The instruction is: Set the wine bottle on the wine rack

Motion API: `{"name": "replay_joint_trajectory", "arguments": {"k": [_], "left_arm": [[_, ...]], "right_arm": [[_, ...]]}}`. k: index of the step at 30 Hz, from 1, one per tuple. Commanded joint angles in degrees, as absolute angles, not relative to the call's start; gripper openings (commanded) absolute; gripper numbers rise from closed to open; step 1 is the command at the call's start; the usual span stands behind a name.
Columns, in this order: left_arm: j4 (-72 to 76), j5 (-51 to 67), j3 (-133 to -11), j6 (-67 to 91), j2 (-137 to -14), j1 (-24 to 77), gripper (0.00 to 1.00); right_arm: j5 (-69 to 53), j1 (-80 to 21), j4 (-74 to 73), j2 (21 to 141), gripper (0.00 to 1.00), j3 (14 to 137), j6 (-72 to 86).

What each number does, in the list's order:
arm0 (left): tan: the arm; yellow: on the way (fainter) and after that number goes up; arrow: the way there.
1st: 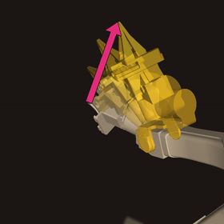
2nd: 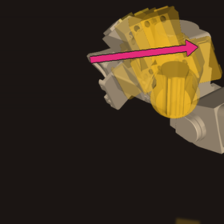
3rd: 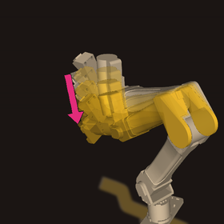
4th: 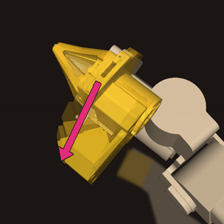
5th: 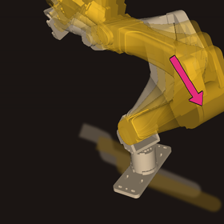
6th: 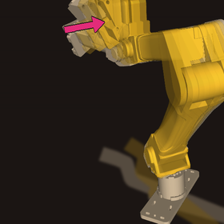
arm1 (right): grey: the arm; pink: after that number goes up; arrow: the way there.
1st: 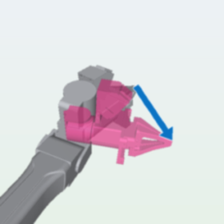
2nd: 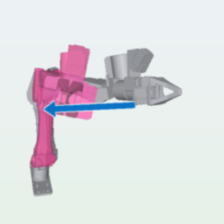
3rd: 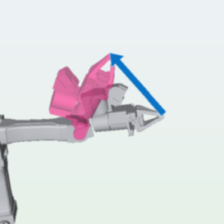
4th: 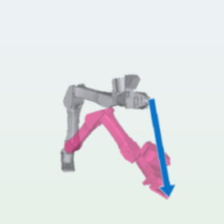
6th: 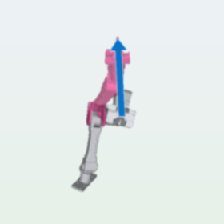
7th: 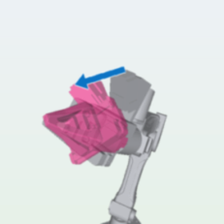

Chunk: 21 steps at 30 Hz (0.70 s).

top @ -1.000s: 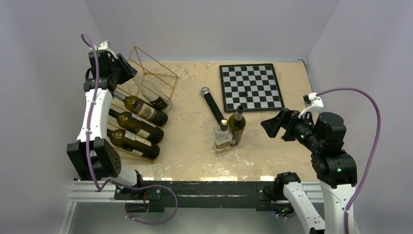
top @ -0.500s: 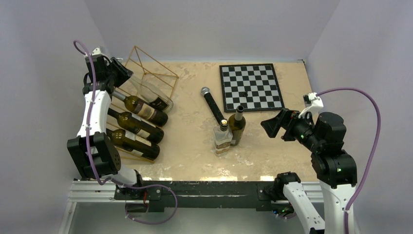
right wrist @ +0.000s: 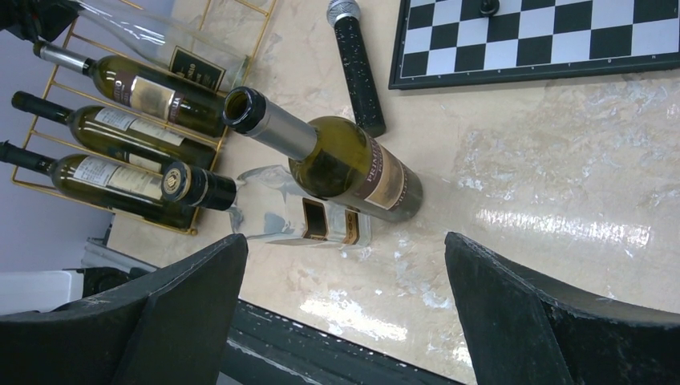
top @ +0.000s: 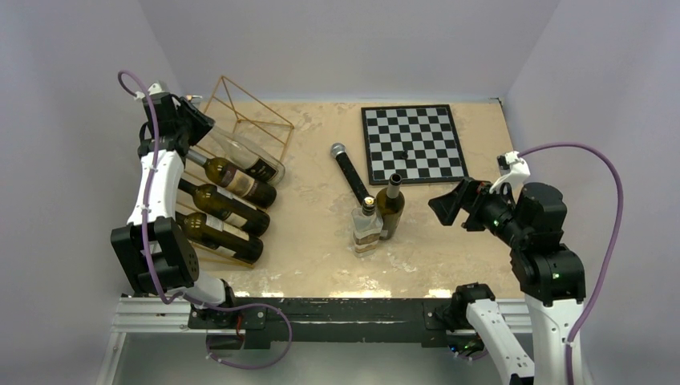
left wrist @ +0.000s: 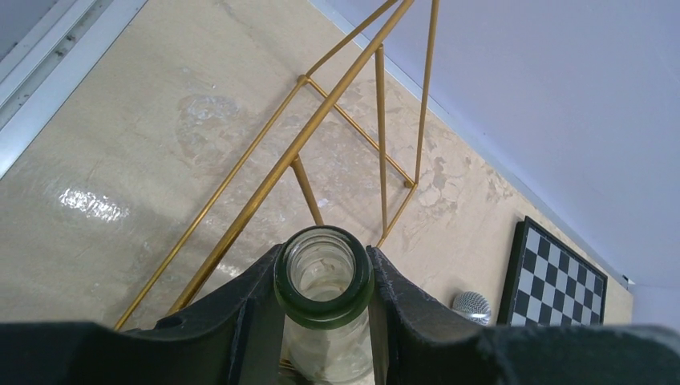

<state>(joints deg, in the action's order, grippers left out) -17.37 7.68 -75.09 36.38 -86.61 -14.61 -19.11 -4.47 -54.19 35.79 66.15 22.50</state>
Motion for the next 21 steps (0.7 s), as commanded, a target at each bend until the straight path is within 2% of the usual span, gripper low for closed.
{"name": "replay_joint_trajectory", "arguments": {"k": [1, 4, 9, 13, 21], "left_arm": [[-18.5, 4.0, -74.8, 36.7, -85.1, -14.7, 0.42], [-21.8, 1.8, -76.2, 38.1, -85.8, -14.7, 0.50], [-25.8, 0.3, -78.4, 39.0, -87.1, -14.7, 0.51], [-26.3, -1.1, -78.4, 39.5, -86.4, -14.7, 0.58], [-26.0, 3.7, -78.7, 40.5, -81.6, -14.6, 0.63]], "right_arm": [[-19.5, -4.4, -51.1, 36.0, 0.99, 65.8, 22.5], [-19.4, -4.3, -51.2, 35.9, 0.99, 65.4, 22.6], [-18.7, -4.4, -51.3, 35.7, 0.99, 65.2, 23.1], [-18.9, -4.4, -50.9, 35.9, 0.99, 65.2, 23.5], [-19.1, -4.3, -51.6, 35.4, 0.98, 65.8, 23.7]]}}
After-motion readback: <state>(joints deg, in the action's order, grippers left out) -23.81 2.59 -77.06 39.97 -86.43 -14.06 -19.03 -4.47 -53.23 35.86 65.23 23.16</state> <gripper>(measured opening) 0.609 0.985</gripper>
